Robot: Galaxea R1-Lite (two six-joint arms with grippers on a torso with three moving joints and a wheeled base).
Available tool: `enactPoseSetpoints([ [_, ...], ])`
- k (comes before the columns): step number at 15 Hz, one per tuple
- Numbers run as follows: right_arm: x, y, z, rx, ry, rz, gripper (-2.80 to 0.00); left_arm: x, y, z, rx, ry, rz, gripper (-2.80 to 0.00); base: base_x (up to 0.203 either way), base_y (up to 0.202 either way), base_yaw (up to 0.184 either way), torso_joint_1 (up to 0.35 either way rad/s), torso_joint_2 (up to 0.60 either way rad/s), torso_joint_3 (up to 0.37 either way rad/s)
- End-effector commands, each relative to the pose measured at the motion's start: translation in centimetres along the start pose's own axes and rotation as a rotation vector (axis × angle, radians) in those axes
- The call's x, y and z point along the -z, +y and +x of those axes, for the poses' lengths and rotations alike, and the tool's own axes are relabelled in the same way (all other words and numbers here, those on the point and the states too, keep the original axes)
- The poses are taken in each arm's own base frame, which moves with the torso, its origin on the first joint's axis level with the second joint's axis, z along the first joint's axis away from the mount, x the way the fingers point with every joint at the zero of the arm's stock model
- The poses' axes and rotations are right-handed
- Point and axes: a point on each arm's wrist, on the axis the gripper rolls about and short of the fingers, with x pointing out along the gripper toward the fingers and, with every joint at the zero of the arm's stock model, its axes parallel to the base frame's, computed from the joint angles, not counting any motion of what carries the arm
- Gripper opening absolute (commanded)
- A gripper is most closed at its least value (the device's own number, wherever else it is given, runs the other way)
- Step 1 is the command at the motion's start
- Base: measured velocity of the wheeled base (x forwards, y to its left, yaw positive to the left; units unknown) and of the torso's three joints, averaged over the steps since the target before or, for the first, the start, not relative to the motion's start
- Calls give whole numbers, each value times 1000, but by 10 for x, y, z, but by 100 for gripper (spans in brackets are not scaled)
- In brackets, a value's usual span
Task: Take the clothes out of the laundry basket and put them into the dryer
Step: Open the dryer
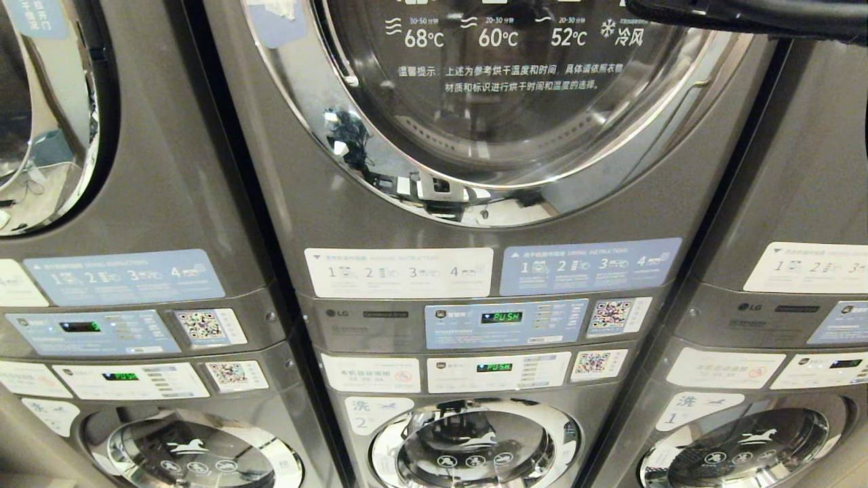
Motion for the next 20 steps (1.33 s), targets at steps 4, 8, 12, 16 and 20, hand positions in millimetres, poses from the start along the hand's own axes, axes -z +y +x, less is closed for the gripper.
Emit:
enactPoseSetpoints([
  [4,-12,0,-11,0,-28,-7,0,0,0,0,0,-2,0,-280,0,0,0,0,0,0],
  [8,-15,0,-15,3,-37,-8,0,0,0,0,0,-2,0,-280,0,0,0,0,0,0],
  [12,-15,0,-15,4,-35,-7,0,0,0,0,0,-2,0,-280,0,0,0,0,0,0],
  [16,-11,1,-18,2,-18,-5,0,0,0,0,0,-2,0,-280,2,-4,49,2,0,2],
  [20,-8,1,-15,4,-7,-3,0,0,0,0,0,-2,0,-280,1,-10,202,4,3,1],
])
